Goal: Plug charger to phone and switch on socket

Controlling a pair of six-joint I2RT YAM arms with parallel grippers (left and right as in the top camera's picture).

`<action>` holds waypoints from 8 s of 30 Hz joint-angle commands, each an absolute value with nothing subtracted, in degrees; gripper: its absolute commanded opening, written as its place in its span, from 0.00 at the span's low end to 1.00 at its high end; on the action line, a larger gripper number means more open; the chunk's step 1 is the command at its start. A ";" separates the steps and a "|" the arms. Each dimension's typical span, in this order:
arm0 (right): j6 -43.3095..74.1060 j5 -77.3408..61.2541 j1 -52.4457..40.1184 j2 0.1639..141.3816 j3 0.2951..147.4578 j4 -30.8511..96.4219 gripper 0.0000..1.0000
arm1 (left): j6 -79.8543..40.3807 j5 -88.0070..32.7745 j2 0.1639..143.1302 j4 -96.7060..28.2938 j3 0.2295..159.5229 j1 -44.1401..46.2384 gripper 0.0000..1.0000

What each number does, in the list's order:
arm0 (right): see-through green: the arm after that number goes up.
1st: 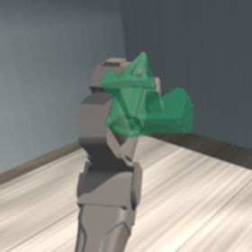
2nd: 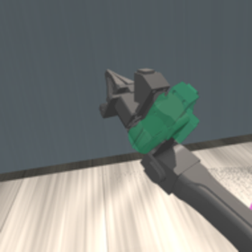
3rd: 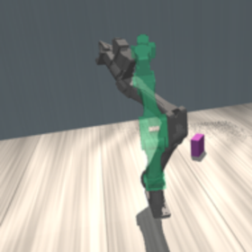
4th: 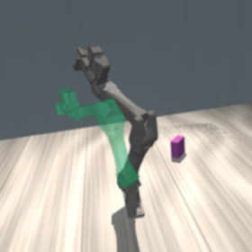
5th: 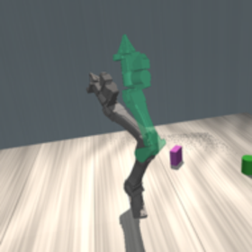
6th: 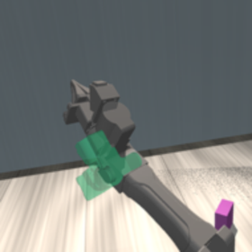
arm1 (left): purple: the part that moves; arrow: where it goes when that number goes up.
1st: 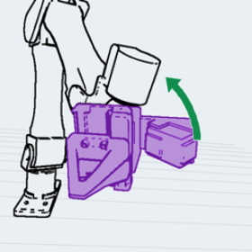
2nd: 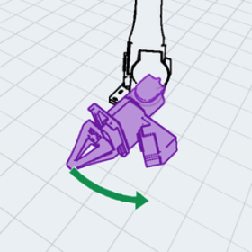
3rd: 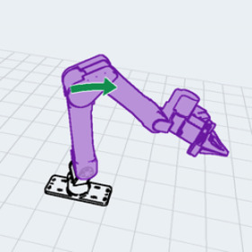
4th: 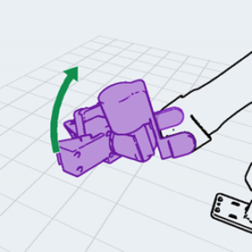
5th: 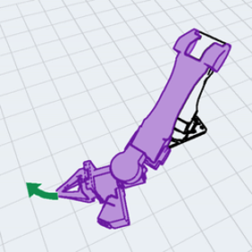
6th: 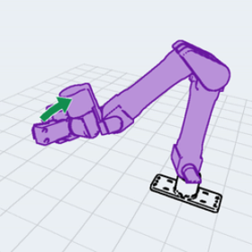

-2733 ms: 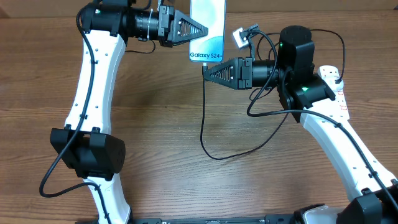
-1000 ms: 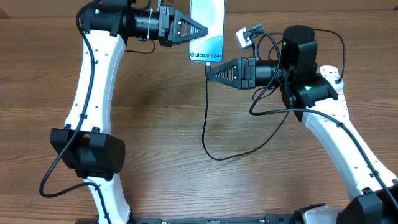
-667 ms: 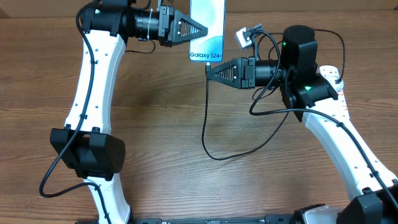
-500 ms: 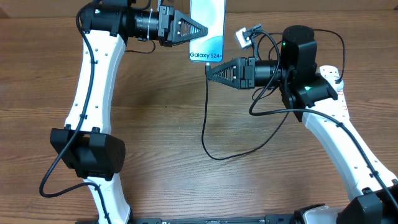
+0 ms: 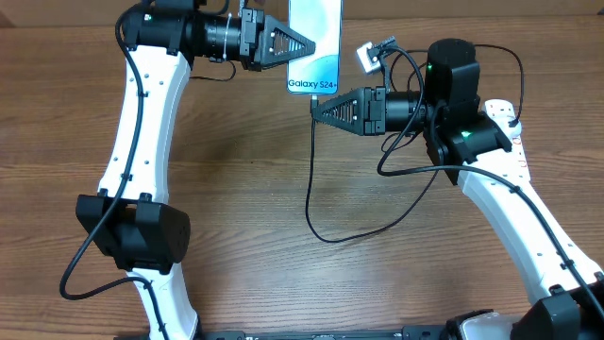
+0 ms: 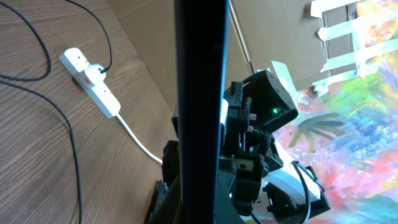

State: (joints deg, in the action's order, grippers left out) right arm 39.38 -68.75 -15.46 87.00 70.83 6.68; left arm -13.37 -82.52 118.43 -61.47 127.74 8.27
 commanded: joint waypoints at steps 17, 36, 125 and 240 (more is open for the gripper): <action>39.20 -68.12 -15.75 85.73 72.12 5.65 0.04 | -12.23 -85.58 117.95 -61.25 128.29 8.71 0.04; 39.18 -68.01 -15.75 85.73 72.12 5.63 0.04 | -12.23 -85.58 117.95 -61.23 128.29 9.19 0.04; 19.84 -19.49 -18.04 96.36 69.17 50.15 0.04 | -12.40 -44.56 117.95 -70.52 128.29 5.37 0.04; 26.55 -8.58 -22.46 119.17 68.62 50.04 0.13 | -11.79 -43.97 117.95 -72.44 128.29 5.43 0.04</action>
State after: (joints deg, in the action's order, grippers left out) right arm 26.61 -8.27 -21.04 113.65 72.64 48.62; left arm -13.32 -42.76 118.43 -72.66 127.76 5.15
